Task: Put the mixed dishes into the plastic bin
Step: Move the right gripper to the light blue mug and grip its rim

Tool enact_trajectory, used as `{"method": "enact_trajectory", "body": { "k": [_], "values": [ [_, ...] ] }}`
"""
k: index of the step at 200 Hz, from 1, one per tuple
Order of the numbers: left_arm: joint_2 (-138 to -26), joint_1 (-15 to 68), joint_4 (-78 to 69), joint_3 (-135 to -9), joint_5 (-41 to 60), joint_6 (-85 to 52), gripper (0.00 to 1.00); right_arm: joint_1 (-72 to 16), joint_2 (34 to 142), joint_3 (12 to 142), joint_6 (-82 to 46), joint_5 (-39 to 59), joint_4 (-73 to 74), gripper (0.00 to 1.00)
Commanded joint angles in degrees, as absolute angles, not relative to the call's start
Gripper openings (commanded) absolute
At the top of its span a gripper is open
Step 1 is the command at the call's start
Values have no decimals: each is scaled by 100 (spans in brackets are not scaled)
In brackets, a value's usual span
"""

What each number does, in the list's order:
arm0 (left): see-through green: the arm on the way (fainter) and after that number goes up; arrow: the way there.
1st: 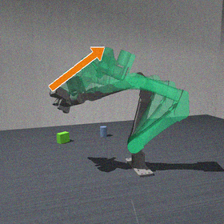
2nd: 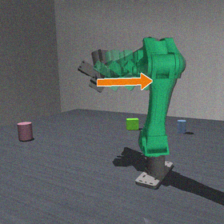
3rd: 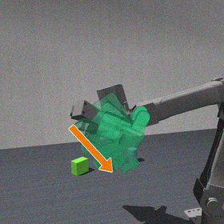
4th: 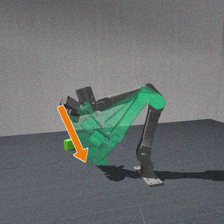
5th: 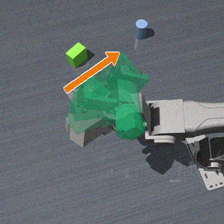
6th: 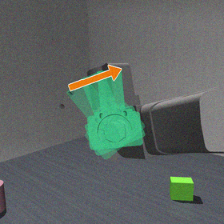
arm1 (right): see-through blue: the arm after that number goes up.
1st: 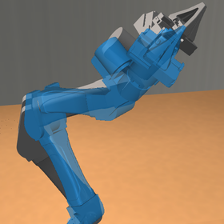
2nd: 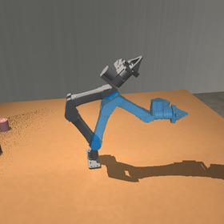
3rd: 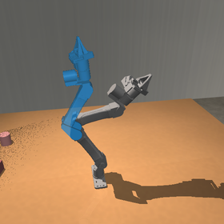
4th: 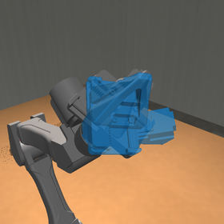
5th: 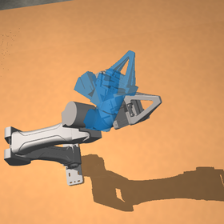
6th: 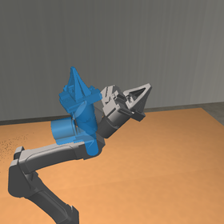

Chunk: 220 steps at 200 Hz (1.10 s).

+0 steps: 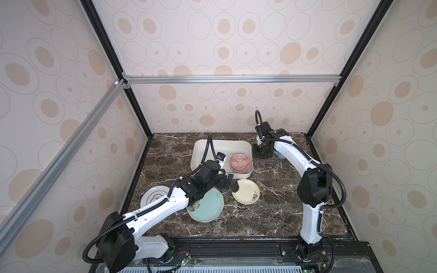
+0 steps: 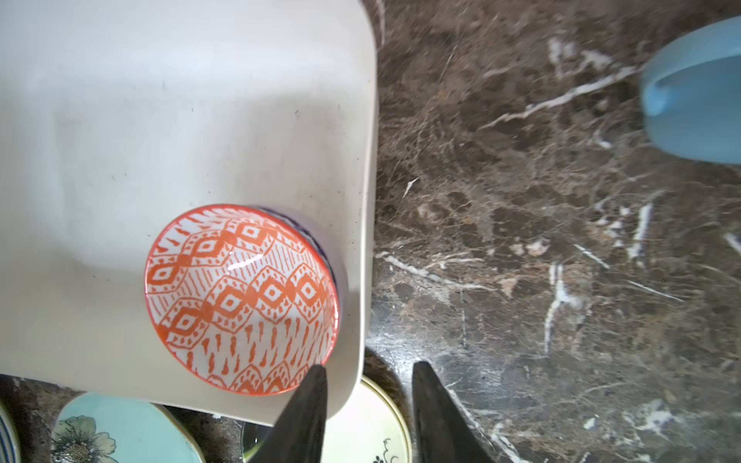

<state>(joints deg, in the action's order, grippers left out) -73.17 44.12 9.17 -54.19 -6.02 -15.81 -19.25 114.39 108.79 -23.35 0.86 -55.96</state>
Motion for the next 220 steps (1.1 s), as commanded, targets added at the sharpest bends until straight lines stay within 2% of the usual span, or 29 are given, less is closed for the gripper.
{"method": "enact_trajectory", "body": {
  "k": [1, 29, 73, 141, 220],
  "values": [
    [-7405, 4437, 948, -5847, -546, -1530, 99, -1637, 11066, 10570, -2273, -137, -5643, 40],
    [-7707, 4433, 1002, -6159, -382, -1538, 99, -1057, 10813, 10176, -2350, -215, -5447, 41],
    [-8212, 4439, 933, -6638, -138, -1591, 99, -131, 10780, 9922, -2631, -264, -4824, 49],
    [-9094, 4434, 1048, -7551, -316, -1410, 99, 510, 11969, 11066, -2897, -100, -4781, 51],
    [-9858, 4442, 1215, -8345, -259, -1256, 99, 720, 13122, 12210, -3043, 120, -4869, 51]
  ]
}}
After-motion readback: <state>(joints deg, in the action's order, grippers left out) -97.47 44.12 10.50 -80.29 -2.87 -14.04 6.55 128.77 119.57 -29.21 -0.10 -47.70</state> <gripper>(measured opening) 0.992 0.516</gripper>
